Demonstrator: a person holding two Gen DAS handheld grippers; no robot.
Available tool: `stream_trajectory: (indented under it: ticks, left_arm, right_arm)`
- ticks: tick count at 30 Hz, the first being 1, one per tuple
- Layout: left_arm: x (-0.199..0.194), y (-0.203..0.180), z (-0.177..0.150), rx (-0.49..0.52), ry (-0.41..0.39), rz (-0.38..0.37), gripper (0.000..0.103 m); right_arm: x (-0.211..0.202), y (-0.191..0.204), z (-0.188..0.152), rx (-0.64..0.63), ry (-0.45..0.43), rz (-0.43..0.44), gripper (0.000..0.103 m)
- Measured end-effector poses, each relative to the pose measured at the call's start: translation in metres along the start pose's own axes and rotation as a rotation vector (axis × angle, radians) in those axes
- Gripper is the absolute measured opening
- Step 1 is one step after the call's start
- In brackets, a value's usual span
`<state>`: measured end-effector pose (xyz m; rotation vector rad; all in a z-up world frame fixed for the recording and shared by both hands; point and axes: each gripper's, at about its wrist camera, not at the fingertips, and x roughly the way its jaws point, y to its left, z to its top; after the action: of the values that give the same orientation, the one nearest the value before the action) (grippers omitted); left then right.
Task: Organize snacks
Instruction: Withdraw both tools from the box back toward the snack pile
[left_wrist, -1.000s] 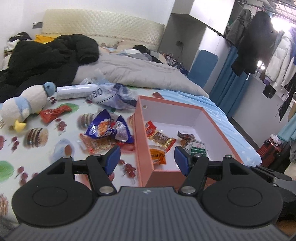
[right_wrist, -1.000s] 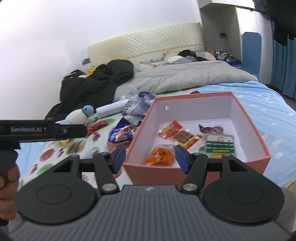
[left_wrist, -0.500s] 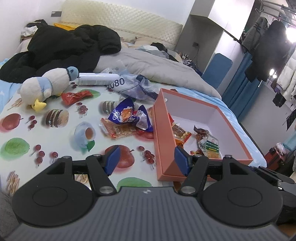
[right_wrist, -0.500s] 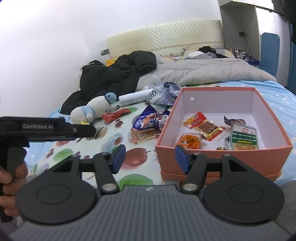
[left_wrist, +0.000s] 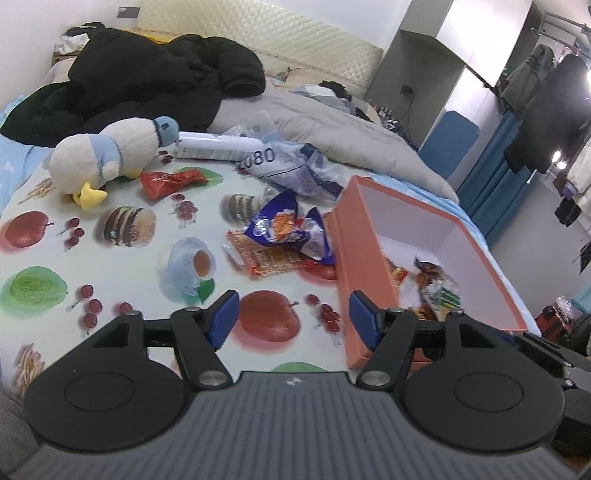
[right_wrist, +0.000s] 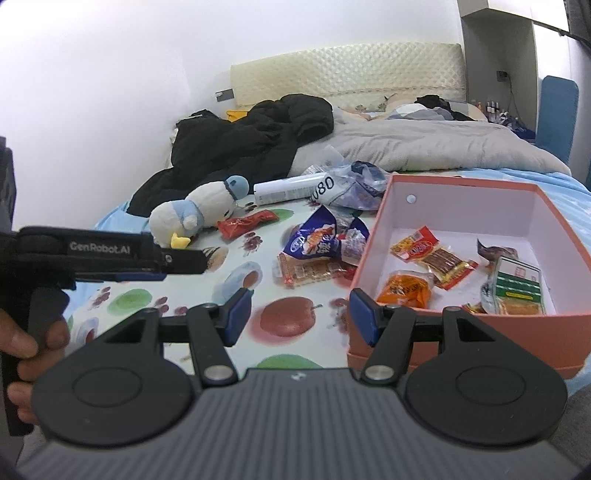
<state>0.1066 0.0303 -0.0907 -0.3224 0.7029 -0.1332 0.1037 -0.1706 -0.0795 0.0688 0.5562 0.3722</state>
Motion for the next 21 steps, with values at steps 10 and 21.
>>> stream_trajectory:
  ticks: [10, 21]
  left_arm:
    - [0.043, 0.058, 0.010, -0.115, -0.020, -0.007, 0.077]
    - [0.154, 0.107, 0.046, -0.127, 0.018, -0.125, 0.077]
  right_arm:
    - [0.053, 0.034, 0.005, -0.069, 0.001, 0.022, 0.061]
    - [0.127, 0.043, 0.000, -0.116, 0.006, -0.106, 0.060]
